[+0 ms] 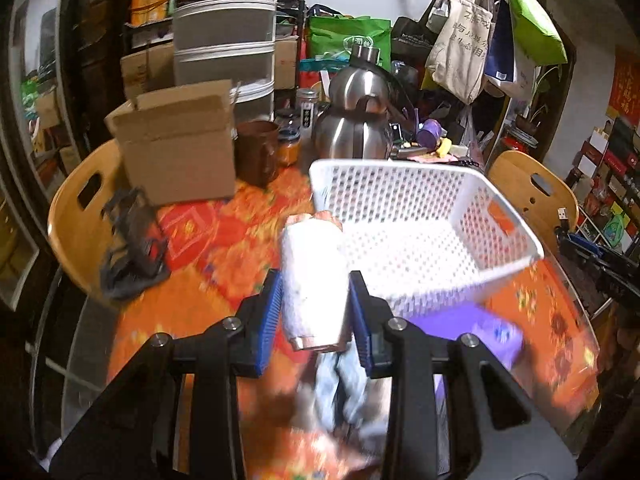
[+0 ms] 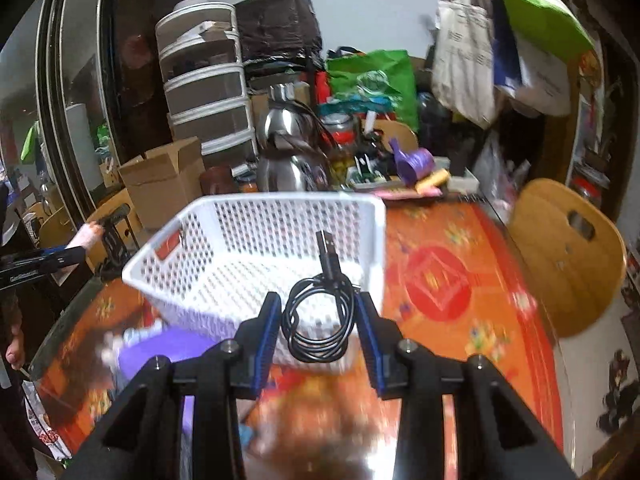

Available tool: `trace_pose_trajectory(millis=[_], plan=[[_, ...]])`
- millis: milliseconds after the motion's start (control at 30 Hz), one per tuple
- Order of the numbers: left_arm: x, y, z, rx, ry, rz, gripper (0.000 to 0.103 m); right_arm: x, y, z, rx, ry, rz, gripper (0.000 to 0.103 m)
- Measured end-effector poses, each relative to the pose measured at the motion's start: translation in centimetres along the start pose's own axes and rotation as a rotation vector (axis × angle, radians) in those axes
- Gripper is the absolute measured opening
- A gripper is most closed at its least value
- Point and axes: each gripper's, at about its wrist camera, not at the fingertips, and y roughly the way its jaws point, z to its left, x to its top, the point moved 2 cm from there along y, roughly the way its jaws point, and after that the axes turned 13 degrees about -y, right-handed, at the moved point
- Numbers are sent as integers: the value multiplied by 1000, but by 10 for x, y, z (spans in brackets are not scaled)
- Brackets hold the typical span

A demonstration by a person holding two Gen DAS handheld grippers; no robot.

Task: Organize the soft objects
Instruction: 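Carry cable and towel over the white basket and open both grippers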

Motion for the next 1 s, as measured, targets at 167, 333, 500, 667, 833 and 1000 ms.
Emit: trace_pose_trajectory(millis=[167, 333, 500, 667, 833, 1000], plan=[[36, 43, -44, 2, 56, 68, 30, 26, 47, 2, -15, -43, 72, 37], [42, 73, -65, 22, 49, 109, 31, 27, 78, 4, -19, -58, 113, 37], [38, 89, -60, 36, 47, 105, 39, 22, 94, 1, 9, -35, 137, 38], [39, 85, -47, 15, 10, 63, 85, 21, 85, 0, 17, -8, 89, 83], [30, 75, -38, 18, 13, 43, 85, 18, 75, 8, 11, -23, 80, 83], [10, 59, -30, 12, 12, 38, 85, 9, 61, 15, 5, -25, 70, 83]])
